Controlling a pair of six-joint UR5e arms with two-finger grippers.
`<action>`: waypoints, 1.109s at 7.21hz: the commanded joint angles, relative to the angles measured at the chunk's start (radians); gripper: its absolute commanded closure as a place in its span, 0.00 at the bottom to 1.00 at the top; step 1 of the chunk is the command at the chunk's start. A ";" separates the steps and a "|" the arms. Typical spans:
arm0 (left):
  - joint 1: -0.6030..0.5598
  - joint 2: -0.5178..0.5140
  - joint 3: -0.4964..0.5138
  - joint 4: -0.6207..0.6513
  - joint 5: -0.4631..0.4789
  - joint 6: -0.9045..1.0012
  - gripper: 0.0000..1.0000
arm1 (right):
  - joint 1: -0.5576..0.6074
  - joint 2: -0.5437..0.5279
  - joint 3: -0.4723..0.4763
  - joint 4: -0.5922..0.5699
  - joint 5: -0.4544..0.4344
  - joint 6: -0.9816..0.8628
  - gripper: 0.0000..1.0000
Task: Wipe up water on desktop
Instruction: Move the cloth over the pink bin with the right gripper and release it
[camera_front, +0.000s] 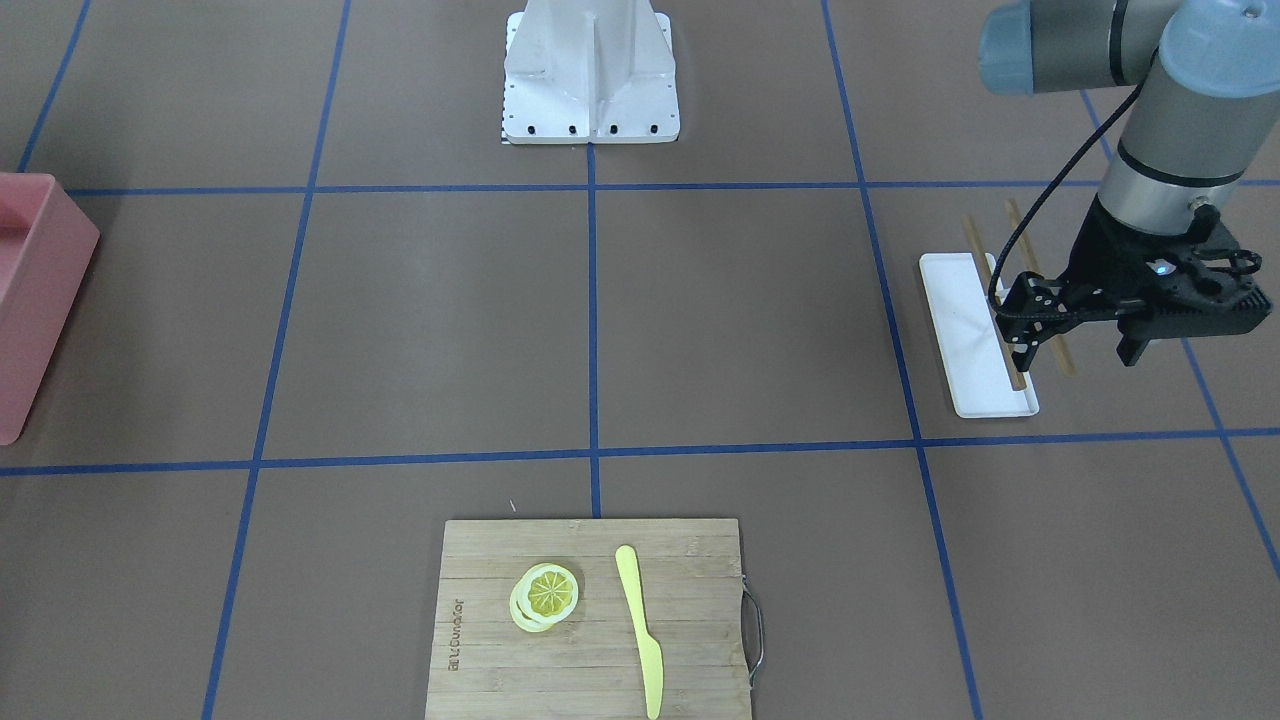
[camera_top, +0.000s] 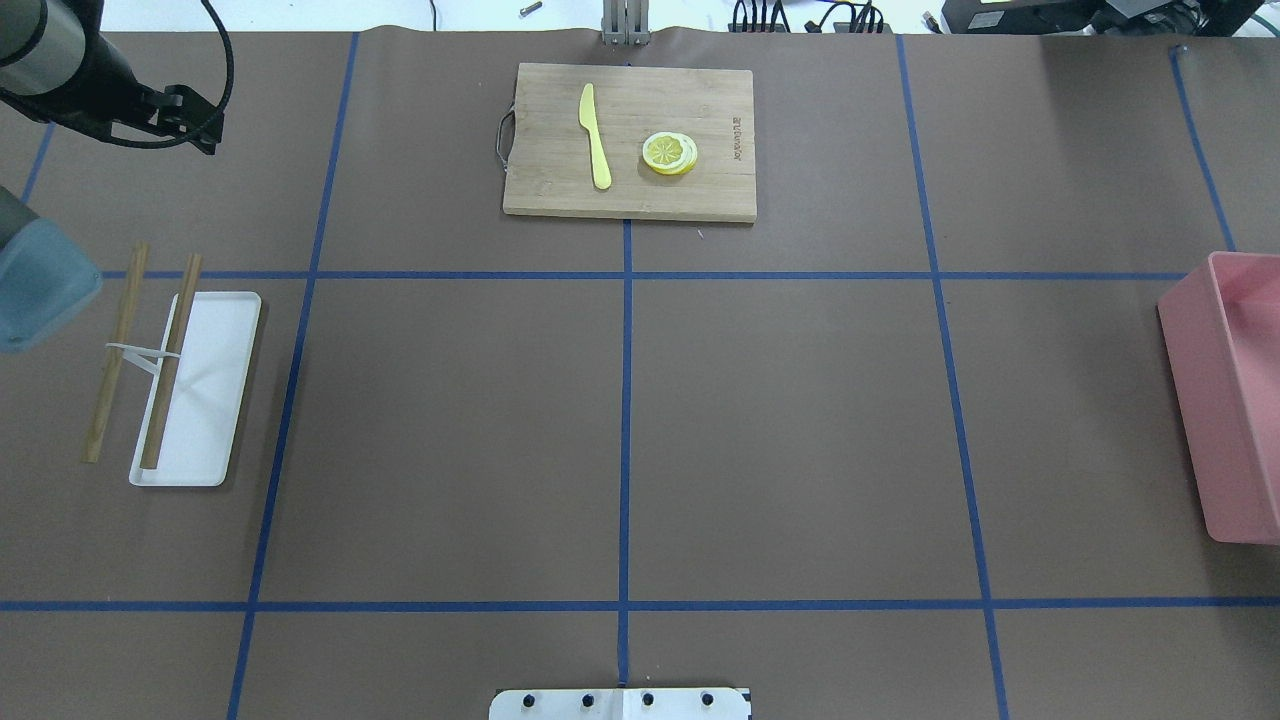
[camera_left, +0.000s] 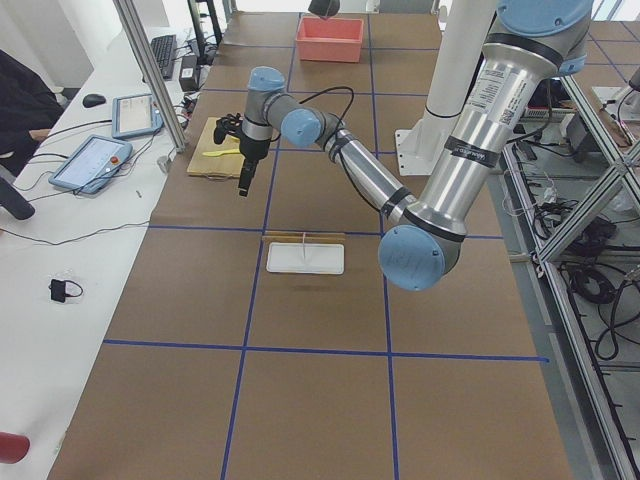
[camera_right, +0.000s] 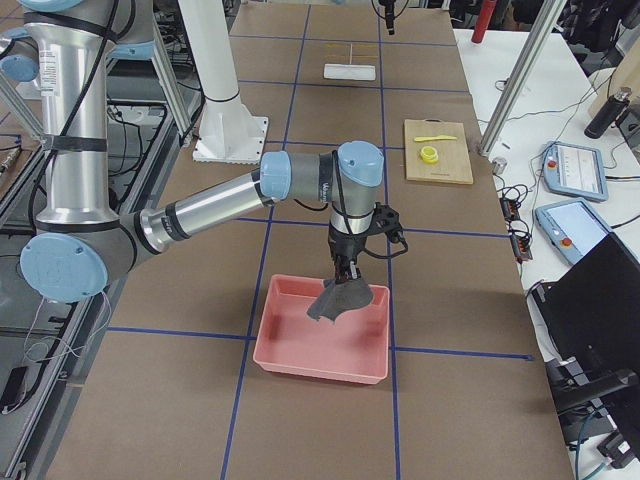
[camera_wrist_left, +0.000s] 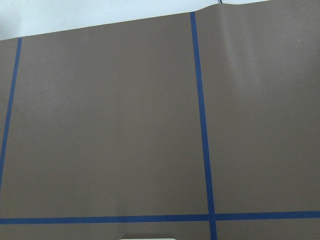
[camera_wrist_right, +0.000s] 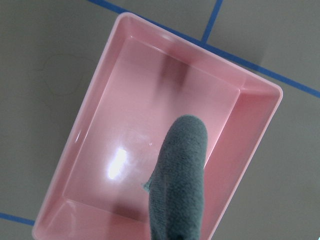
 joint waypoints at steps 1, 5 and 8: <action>0.000 0.001 0.001 0.000 0.000 0.000 0.02 | -0.001 -0.019 -0.024 -0.009 -0.002 -0.054 0.01; -0.006 0.020 -0.028 -0.002 0.000 0.064 0.02 | -0.004 0.006 -0.055 0.127 0.007 -0.051 0.00; -0.191 0.155 -0.010 0.003 -0.097 0.318 0.02 | 0.001 0.017 -0.124 0.241 0.008 -0.040 0.00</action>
